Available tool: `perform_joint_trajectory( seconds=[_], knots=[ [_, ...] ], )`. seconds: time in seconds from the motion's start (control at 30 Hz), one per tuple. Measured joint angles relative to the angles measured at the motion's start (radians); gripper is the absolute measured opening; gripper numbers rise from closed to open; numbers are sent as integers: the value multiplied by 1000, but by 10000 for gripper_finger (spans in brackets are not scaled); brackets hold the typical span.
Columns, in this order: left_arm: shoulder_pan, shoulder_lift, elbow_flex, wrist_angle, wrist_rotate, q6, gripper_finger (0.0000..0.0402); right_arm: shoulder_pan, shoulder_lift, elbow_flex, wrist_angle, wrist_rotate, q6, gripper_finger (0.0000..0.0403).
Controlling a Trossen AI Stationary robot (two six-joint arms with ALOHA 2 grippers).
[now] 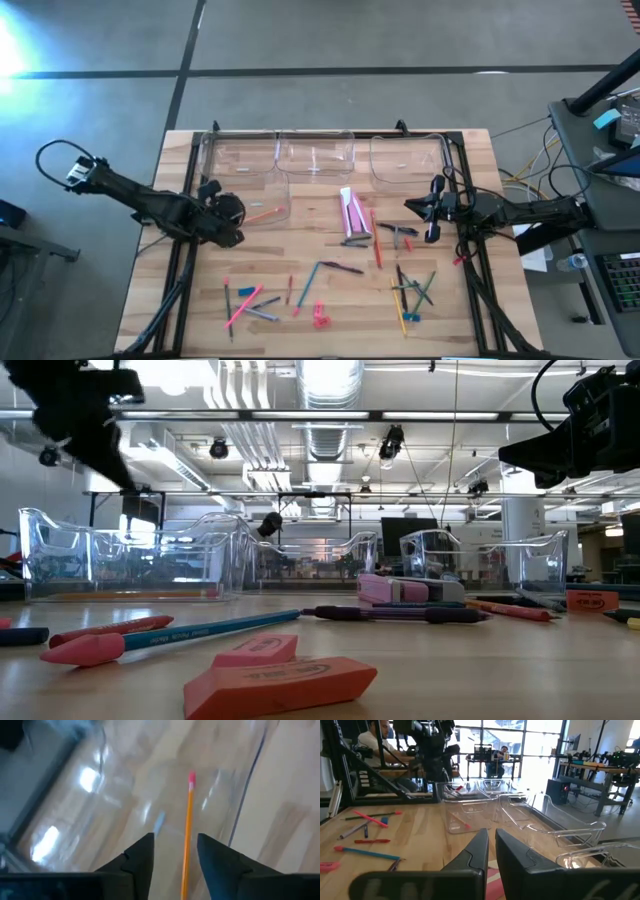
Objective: Sort crayons/erasers/pens/pencils in bins
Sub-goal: Put the blue crayon into the top right transparent bin
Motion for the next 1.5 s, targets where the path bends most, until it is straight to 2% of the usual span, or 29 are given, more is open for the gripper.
perform_joint_trajectory(
  seconds=[0.1,0.23,0.37,0.43,0.5,0.6,0.8,0.97,1.07,1.17,1.33,1.5],
  knots=[
    [0,-8,11,209,-34,141,140,0,0,0,0,0,0,27],
    [0,-2,-21,697,-8,479,141,0,0,0,0,0,0,27],
    [3,39,-79,1168,134,776,141,0,0,0,0,0,0,27],
    [11,71,-109,1362,207,848,141,0,0,0,0,0,0,27],
    [21,104,-136,1477,274,874,141,0,0,0,0,0,0,27],
    [39,160,-147,1528,342,869,141,0,0,0,8,0,0,27],
    [61,244,-148,1543,352,844,141,0,0,0,97,0,-11,27],
    [87,243,-145,1545,369,845,141,0,0,0,246,-9,65,27],
    [98,234,-145,1544,379,845,141,0,0,0,281,-9,133,27],
    [106,228,-145,1542,383,845,141,0,6,0,322,-1,136,27],
    [108,227,-145,1541,384,844,141,13,29,10,295,-18,190,27],
    [108,227,-145,1541,384,817,141,62,151,87,287,-19,190,27]
  ],
)
